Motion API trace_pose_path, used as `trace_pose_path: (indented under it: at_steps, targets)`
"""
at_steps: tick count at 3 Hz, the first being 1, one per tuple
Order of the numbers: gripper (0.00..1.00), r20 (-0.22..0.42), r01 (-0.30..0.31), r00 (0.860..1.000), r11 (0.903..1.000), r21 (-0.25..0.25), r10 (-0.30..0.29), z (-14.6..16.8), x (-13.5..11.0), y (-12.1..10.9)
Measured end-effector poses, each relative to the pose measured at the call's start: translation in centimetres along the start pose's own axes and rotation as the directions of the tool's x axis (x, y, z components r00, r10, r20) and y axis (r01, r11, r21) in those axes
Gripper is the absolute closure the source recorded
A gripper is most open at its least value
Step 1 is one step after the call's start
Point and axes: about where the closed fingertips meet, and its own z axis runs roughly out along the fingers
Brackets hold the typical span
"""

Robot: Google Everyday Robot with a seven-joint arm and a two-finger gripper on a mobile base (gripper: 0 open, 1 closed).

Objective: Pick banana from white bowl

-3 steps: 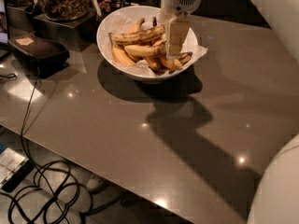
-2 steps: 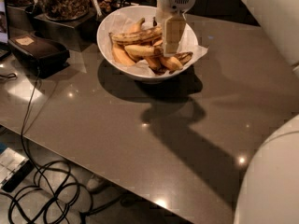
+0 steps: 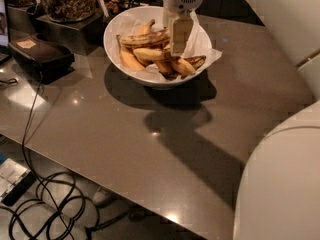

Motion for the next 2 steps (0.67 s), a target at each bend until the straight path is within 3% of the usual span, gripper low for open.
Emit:
trace_pose_path:
  at_steps: [2]
  targets:
    - [0.41, -0.005, 0.03, 1.0, 0.9995, -0.014, -0.03, 0.87, -0.7, -0.41]
